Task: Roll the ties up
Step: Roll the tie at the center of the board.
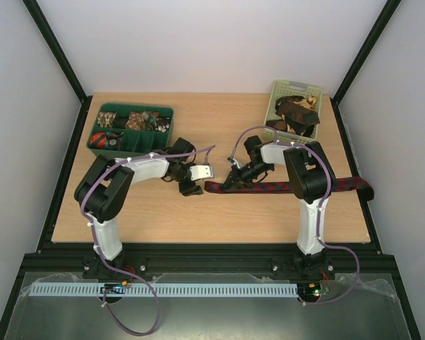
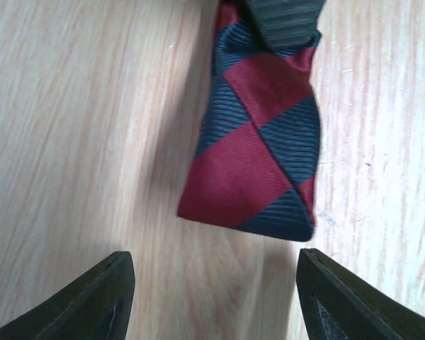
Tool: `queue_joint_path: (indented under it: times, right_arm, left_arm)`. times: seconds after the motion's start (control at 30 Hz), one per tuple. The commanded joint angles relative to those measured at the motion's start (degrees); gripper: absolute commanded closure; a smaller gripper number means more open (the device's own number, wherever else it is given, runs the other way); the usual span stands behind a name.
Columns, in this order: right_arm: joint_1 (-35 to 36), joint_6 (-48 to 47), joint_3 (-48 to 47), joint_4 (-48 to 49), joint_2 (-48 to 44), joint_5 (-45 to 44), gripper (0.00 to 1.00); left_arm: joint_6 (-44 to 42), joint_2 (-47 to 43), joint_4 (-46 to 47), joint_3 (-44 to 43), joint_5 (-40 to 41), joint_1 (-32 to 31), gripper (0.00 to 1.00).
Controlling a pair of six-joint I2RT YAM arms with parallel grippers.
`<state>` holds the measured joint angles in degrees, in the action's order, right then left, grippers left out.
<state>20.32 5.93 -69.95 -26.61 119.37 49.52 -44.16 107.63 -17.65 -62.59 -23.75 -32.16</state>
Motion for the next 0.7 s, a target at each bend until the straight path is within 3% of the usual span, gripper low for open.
queue_joint_path:
  times: [0.0, 0.27, 0.5, 0.67]
  right_arm:
    - [0.12, -0.23, 1.42, -2.25, 2.95, -4.95, 0.99]
    - [0.08, -0.34, 0.69, -2.71, 3.60, -5.30, 0.99]
    - [0.10, -0.50, 0.65, -2.77, 3.75, -5.57, 0.99]
    - [0.14, -0.50, 0.61, -2.68, 4.11, -5.42, 0.99]
  left_arm:
    - [-2.94, -1.53, -1.42, 0.86, -1.38, -0.75, 0.35]
    - [-0.94, -0.16, -0.52, -1.71, -2.37, -2.73, 0.39]
    - [1.57, -0.05, 2.55, -2.54, -2.21, -3.79, 0.59]
    - [3.34, -0.22, 4.50, -3.03, -3.91, -4.32, 0.65]
